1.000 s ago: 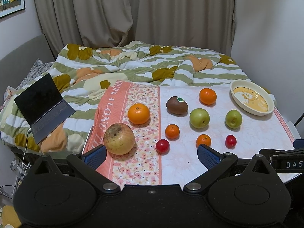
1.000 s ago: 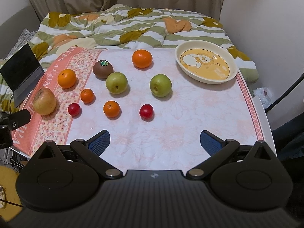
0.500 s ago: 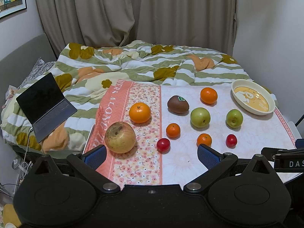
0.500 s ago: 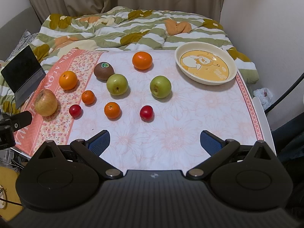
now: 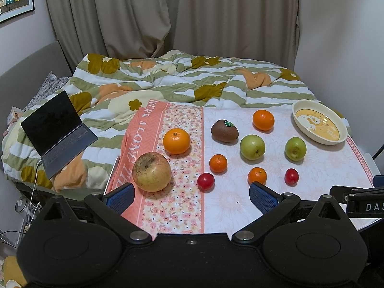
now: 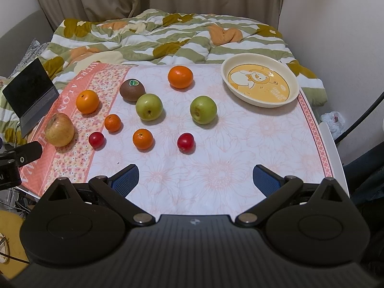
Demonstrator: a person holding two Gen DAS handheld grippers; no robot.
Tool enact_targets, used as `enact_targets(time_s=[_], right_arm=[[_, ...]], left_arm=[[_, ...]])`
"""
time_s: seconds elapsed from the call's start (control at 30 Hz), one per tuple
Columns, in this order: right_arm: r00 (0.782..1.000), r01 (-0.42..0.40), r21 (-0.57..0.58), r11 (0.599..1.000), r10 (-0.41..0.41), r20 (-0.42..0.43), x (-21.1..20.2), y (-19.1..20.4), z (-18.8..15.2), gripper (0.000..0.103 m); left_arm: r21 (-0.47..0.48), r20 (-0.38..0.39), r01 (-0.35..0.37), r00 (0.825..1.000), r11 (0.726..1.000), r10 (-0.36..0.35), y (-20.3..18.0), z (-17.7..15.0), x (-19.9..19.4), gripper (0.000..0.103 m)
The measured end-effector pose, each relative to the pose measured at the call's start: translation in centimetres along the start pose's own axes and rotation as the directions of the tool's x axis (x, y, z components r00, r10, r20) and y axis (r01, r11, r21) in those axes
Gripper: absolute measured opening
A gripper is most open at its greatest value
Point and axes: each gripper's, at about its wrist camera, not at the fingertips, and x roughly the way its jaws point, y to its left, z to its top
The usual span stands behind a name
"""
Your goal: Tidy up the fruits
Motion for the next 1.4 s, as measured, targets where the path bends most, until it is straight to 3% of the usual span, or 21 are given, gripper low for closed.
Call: enact_targets(time_s=[0.83,1.07,1.2,1.4], right_arm=[[0.999,-0.043,-0.026,0.999,0.043,0.014,-0.6,-0.9,0.3,0.103],[0.996,-0.074,-0.067,0.995,0.077,0.035,-0.9,-1.6,1.0,0.103],[0.994,-0.094,-0.096,0.991,0.099,0.053,-0.2,-1.3,1.2,0.103],[0.99,-0.118,-0.067,0.991,0.122,0.067,2.2,0.2,1.1,0.103]], left_arm=[[-0.033,-0.014,-0.041,0.999,0.999,0.041,-1.2,0.1,-0.9,0.103],[-0.042,0.025,-0.108,0.994,0.993,0.109,-1.0,0.9,-1.6,0.103],[-0.047,0.047,-0.15,0.987,0.988,0.152,0.3,1.2,-0.4,0.103],[-0.023,0.08,-0.147,0.986,0.989,0.148,3.1,1.3,2.8,0.103]])
